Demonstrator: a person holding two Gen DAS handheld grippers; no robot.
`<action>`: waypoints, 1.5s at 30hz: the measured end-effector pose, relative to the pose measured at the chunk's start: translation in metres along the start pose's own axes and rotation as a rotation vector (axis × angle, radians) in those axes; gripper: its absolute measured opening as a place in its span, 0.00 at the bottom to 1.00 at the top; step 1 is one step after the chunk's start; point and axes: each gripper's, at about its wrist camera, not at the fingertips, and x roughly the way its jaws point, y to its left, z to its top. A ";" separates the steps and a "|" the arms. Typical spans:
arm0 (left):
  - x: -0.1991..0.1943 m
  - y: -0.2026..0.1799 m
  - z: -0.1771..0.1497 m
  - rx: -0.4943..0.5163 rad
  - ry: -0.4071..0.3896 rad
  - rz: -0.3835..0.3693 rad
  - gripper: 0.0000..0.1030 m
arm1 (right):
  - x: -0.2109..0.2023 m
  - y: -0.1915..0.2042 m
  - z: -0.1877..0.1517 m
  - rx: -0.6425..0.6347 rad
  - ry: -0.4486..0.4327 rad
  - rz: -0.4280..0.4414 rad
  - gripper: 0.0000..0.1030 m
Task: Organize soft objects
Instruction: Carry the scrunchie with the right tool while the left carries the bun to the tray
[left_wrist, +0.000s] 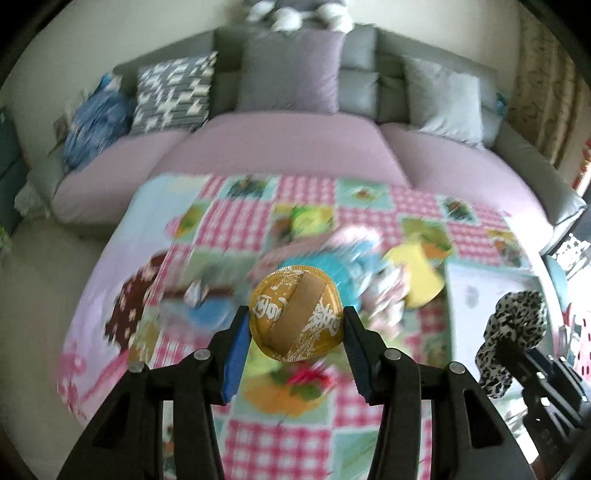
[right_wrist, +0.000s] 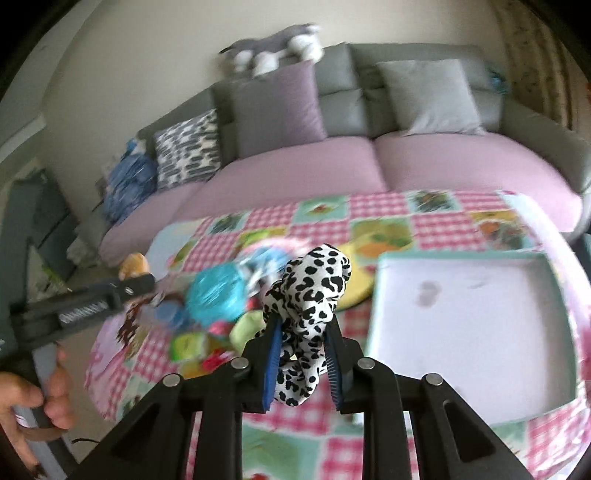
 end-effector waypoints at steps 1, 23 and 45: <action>-0.002 -0.007 0.006 0.012 -0.016 -0.007 0.49 | -0.003 -0.007 0.005 0.010 -0.011 -0.018 0.23; 0.061 -0.211 0.008 0.291 -0.007 -0.250 0.49 | 0.007 -0.202 0.031 0.342 -0.027 -0.259 0.23; 0.138 -0.247 -0.048 0.304 0.124 -0.299 0.50 | 0.039 -0.242 0.013 0.372 0.070 -0.323 0.24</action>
